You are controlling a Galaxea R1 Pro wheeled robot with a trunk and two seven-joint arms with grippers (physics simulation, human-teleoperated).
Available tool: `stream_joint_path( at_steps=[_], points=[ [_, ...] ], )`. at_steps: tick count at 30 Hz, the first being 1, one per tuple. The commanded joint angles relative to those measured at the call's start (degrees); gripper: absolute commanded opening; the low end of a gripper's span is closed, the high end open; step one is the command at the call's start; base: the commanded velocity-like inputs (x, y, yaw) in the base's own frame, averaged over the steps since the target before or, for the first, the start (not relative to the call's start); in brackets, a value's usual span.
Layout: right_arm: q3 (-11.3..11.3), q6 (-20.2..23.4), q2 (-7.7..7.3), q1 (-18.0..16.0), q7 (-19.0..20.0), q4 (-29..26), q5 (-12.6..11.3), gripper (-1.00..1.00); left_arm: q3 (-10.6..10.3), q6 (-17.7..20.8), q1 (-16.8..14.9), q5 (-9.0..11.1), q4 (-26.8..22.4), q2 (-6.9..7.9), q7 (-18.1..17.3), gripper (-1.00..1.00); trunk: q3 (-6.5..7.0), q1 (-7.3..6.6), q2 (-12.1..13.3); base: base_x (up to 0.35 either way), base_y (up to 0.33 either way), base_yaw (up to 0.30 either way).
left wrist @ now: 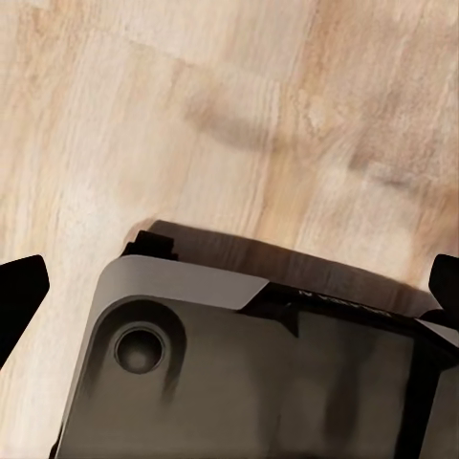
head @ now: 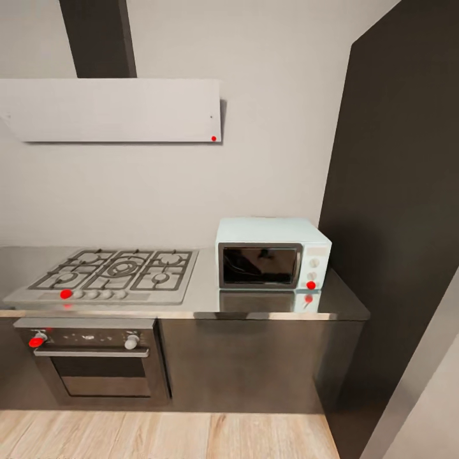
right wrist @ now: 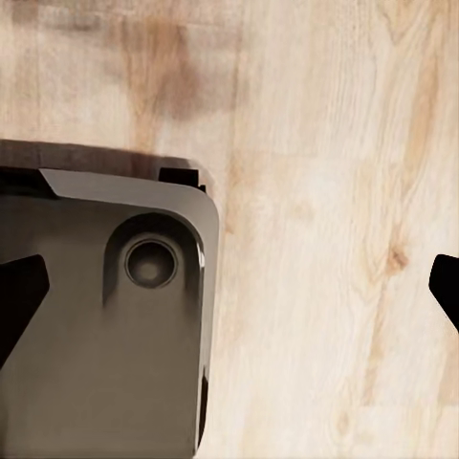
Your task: In the kitchen, take the popcorn bag from the countertop, put it into the microwave, and heat it until the popcorn is cooked so the cooked popcorn ends up inside the bag.
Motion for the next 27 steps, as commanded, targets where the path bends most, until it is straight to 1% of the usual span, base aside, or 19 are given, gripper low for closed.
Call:
stream_joint_path(
  at_steps=[1, 10, 27],
  points=[
    [-0.5, -0.2, -0.01, -0.1, -0.1, 0.1, 0.5, 1.00, -0.5, -0.2, -0.1, 0.6, 0.1, 0.01, -0.3, 1.00, -0.08, 0.01, -0.1, 0.000, 0.000, 0.006],
    [-0.1, -0.3, -0.18, -0.1, 0.0, 0.0, 0.8, 1.00, -0.5, -0.2, -0.1, 0.6, 0.1, -0.08, -0.2, 1.00, -0.08, 0.01, -0.1, 0.000, -0.012, 0.001],
    [0.0, -0.2, -0.19, -0.1, 0.0, 0.0, 0.9, 1.00, -0.5, -0.2, -0.1, 0.6, 0.1, -0.17, -0.2, 1.00, -0.08, 0.01, -0.1, 0.000, -0.272, 0.000]
  ],
)
